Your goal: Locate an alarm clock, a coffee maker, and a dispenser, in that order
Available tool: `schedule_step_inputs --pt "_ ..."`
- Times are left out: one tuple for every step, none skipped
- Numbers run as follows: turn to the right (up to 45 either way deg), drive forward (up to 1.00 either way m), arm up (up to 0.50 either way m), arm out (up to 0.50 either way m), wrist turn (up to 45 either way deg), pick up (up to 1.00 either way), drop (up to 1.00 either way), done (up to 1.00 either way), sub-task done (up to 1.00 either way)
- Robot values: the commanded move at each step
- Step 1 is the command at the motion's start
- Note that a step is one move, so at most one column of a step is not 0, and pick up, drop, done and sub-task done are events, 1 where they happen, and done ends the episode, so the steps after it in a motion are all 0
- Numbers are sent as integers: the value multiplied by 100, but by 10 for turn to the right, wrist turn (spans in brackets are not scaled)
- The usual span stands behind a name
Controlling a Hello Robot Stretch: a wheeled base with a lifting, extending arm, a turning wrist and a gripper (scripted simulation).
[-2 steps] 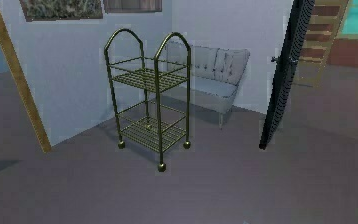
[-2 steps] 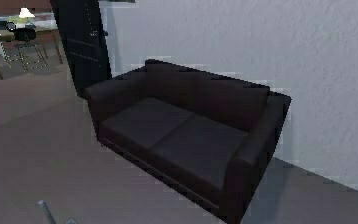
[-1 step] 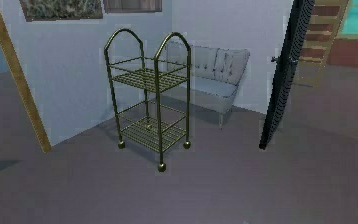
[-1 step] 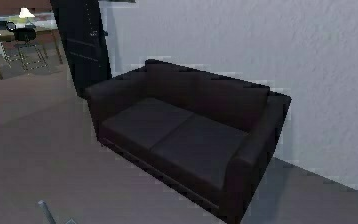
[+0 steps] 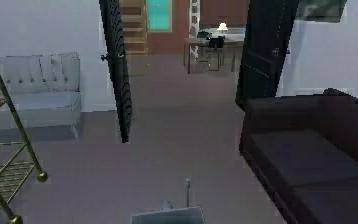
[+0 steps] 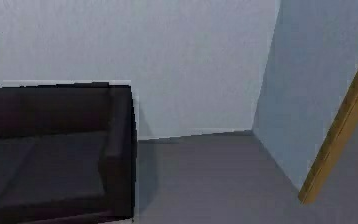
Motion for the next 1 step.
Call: schedule_step_inputs --pt "-450 0 0 0 0 0 0 0 0"
